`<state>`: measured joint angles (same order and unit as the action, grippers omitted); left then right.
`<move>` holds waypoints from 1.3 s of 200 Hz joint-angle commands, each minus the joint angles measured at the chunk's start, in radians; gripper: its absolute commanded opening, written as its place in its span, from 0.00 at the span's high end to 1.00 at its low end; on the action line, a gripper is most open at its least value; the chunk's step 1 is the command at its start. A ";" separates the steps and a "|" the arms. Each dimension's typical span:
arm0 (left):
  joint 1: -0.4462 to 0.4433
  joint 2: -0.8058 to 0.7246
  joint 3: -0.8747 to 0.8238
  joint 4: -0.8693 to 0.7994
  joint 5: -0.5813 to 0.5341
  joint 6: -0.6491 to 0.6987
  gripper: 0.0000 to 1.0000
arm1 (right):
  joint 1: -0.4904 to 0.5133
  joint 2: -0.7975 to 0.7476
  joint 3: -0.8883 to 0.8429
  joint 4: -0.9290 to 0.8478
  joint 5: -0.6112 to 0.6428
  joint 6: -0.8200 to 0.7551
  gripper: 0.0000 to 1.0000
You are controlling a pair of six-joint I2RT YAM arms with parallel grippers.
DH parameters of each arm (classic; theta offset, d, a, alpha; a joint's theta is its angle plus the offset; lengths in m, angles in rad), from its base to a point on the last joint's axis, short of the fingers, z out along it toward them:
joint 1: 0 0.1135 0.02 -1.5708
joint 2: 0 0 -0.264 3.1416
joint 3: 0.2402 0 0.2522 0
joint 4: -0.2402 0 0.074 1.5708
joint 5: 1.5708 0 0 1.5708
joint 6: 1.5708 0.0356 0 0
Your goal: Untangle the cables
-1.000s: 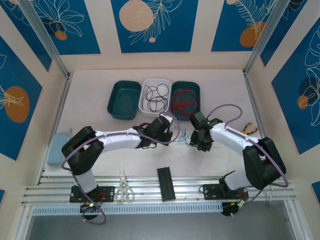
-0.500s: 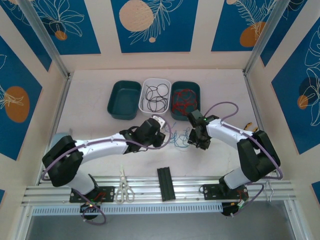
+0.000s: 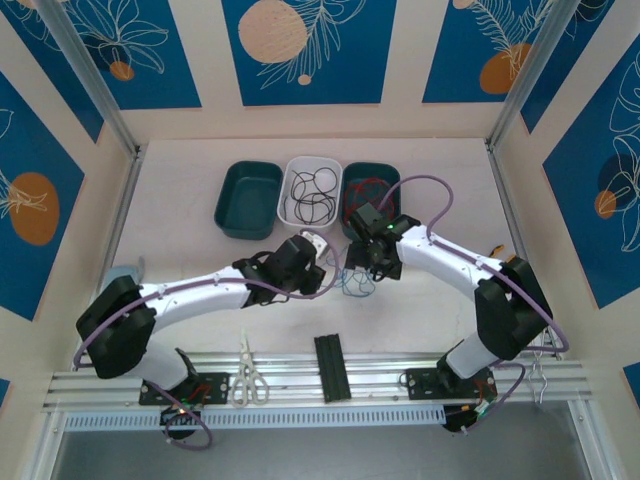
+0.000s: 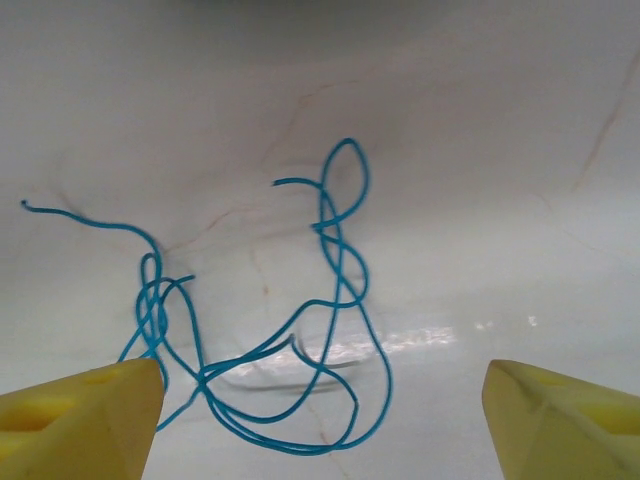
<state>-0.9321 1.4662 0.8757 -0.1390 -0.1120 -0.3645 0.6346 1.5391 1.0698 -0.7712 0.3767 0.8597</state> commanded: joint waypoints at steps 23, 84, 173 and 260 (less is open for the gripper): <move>0.023 -0.033 -0.003 0.023 0.050 -0.020 1.00 | 0.017 0.103 0.022 0.030 -0.056 -0.019 0.16; 0.051 -0.074 -0.035 0.015 0.059 -0.038 1.00 | 0.012 0.217 0.026 0.035 -0.093 0.009 0.15; 0.153 -0.385 -0.105 -0.200 -0.088 0.029 1.00 | -0.079 0.196 -0.052 0.024 -0.083 0.041 0.32; 0.244 -0.587 -0.103 -0.348 -0.185 0.096 1.00 | -0.140 0.126 -0.102 -0.004 -0.040 0.039 0.49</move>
<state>-0.7147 0.8967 0.7654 -0.4255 -0.2687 -0.3107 0.5190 1.7035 0.9958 -0.7216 0.2905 0.8948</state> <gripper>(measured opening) 0.060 0.522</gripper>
